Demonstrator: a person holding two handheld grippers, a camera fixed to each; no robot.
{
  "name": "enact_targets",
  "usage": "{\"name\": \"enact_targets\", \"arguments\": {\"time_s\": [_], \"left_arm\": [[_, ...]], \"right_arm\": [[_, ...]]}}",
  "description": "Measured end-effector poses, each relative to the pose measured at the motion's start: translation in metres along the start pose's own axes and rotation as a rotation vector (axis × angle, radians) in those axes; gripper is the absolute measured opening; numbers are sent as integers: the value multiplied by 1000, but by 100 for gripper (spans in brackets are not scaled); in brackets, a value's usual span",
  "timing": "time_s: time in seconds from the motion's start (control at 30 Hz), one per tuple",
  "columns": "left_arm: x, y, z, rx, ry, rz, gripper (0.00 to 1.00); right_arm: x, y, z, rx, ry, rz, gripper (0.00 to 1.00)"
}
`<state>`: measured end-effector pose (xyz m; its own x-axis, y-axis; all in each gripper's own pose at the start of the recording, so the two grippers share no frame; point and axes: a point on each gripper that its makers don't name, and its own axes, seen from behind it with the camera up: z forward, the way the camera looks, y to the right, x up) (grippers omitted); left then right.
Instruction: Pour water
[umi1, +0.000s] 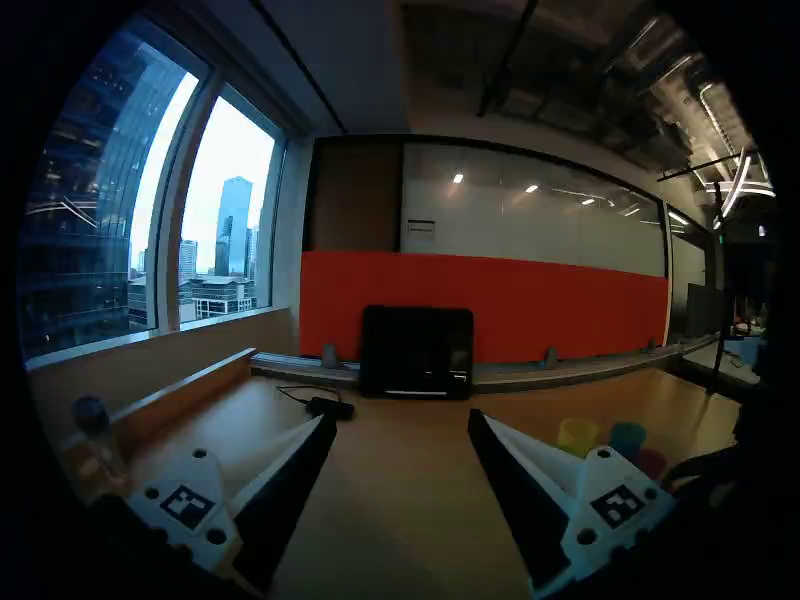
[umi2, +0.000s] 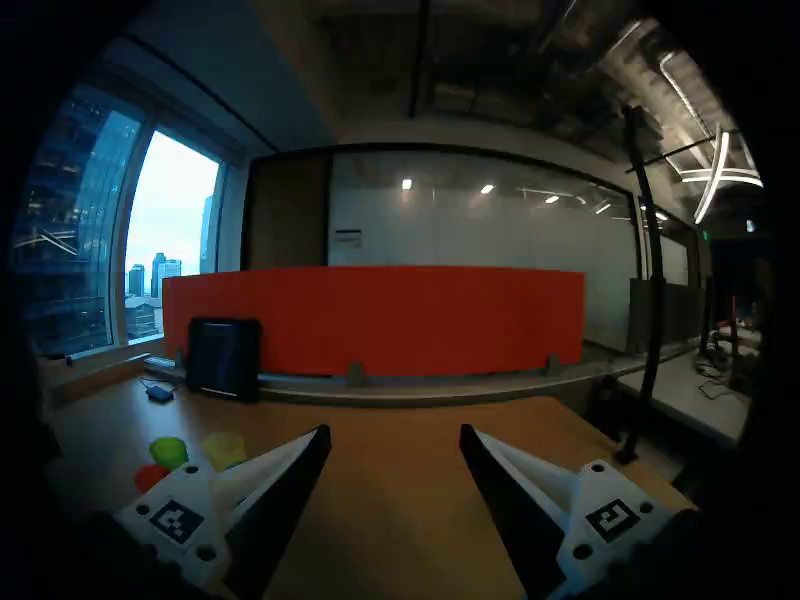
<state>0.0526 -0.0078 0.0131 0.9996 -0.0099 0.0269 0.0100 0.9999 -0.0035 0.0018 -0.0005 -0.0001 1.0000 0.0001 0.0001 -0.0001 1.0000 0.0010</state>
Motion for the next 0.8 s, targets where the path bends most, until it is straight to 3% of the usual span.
{"name": "enact_targets", "arguments": {"time_s": [0.5, 0.7, 0.8], "left_arm": [[91, 14, 15, -56, 19, 28, 98], [130, 23, 15, -86, 52, 39, 98], [138, 29, 15, -104, 64, 40, 98]], "right_arm": [[76, -18, 5, 43, 1, -56, 100], [99, -23, 7, 59, 13, -44, 100], [101, -26, 7, 71, 14, -33, 100]]}}
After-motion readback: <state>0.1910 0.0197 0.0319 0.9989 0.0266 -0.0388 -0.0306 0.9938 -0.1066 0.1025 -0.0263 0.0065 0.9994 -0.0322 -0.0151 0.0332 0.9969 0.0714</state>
